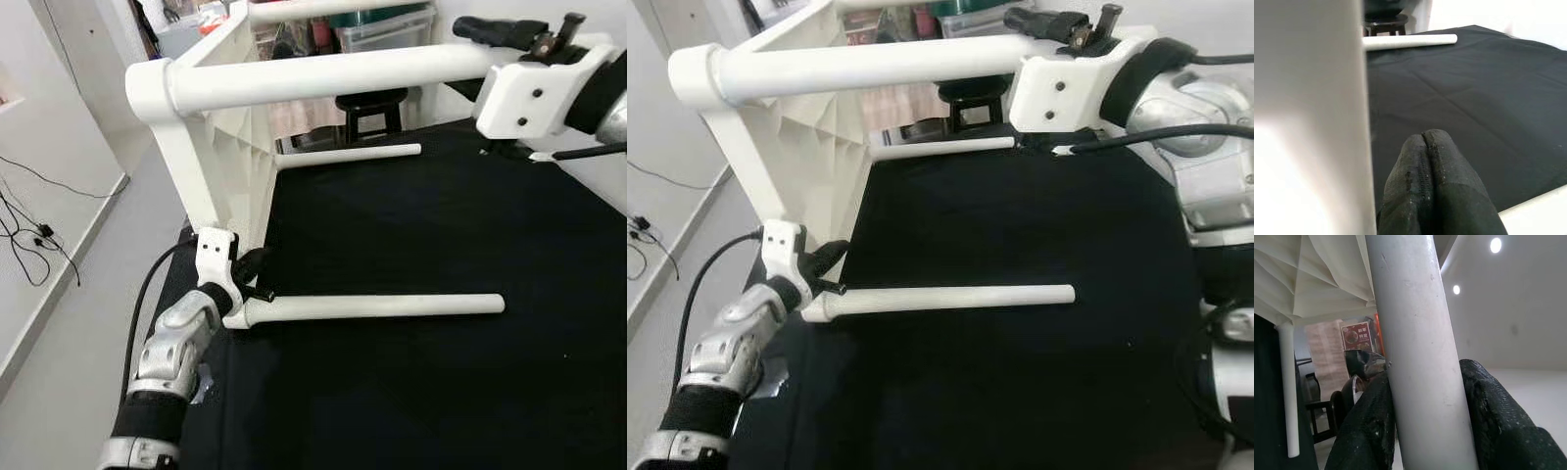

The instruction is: Building children table

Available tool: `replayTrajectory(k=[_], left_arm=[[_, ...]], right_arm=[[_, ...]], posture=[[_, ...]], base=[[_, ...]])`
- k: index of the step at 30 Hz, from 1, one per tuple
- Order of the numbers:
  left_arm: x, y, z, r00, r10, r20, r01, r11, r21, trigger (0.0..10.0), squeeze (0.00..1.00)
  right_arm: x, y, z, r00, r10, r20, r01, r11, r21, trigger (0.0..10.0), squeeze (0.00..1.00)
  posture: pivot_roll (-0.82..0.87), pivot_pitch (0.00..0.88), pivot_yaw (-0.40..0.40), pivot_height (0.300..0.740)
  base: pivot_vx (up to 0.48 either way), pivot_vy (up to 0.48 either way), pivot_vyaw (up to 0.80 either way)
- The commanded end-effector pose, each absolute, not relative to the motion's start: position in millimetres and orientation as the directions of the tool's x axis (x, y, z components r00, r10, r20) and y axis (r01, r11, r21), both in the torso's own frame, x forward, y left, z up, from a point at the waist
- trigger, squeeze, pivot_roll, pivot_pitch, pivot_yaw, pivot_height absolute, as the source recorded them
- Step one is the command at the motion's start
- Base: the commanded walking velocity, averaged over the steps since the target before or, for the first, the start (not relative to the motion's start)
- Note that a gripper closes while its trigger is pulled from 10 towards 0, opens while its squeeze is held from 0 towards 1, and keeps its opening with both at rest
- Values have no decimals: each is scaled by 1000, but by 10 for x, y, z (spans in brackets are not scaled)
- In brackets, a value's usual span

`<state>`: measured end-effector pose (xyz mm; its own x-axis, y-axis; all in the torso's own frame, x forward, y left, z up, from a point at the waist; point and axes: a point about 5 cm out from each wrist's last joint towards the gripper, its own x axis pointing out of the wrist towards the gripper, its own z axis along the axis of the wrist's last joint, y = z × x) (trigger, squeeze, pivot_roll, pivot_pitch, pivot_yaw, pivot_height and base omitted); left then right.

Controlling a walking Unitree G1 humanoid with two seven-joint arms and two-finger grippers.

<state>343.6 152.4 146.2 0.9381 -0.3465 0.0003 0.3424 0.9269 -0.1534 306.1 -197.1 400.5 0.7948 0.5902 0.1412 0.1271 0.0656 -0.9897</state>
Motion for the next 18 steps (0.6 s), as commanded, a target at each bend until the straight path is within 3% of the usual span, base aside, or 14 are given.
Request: replayTrajectory(k=[1, 10, 11, 12, 13, 14, 15, 16, 18], left_arm=[[3456, 1705, 1341, 955, -292, -55, 281, 948, -151, 10000, 0], [3429, 1883, 1056, 978, -154, -138, 140, 985, -101, 10000, 0], [3397, 2007, 1014, 984, -103, -147, 89, 991, -96, 10000, 0], [3372, 2296, 1045, 990, -18, -138, 6, 996, -88, 10000, 0], [3372, 2296, 1045, 990, -18, -138, 6, 996, -88, 10000, 0], [3347, 2552, 1114, 991, 50, -120, -60, 995, -83, 10000, 0], [3347, 2552, 1114, 991, 50, -120, -60, 995, -83, 10000, 0], [3327, 2910, 1322, 990, 124, -70, -128, 990, -53, 10000, 0], [3327, 2910, 1322, 990, 124, -70, -128, 990, -53, 10000, 0]], right_arm=[[3051, -1908, 3968, 760, 633, 148, 99, 112, -989, 0, 0], [3075, -2050, 4005, 812, 547, 202, 137, 157, -978, 0, 0], [3094, -2113, 4026, 829, 510, 228, 157, 179, -971, 0, 0], [3118, -2220, 4082, 850, 443, 285, 204, 222, -953, 0, 0], [3118, -2220, 4082, 850, 443, 285, 204, 222, -953, 0, 0], [3132, -2309, 4134, 861, 383, 336, 250, 257, -933, 0, 0], [3132, -2309, 4134, 861, 383, 336, 250, 257, -933, 0, 0], [3143, -2420, 4187, 871, 304, 385, 297, 298, -907, 0, 0], [3143, -2420, 4187, 871, 304, 385, 297, 298, -907, 0, 0]], posture=[[-249, 40, 122, 740], [-254, 55, 135, 740], [-251, 55, 132, 740], [-241, 50, 129, 740], [-241, 50, 129, 740], [-237, 49, 131, 740], [-237, 49, 131, 740], [-228, 42, 133, 740], [-228, 42, 133, 740]], base=[[0, 0, 0], [0, 0, 0], [0, 0, 0], [0, 0, 0], [0, 0, 0], [0, 0, 0], [0, 0, 0], [0, 0, 0], [0, 0, 0]])
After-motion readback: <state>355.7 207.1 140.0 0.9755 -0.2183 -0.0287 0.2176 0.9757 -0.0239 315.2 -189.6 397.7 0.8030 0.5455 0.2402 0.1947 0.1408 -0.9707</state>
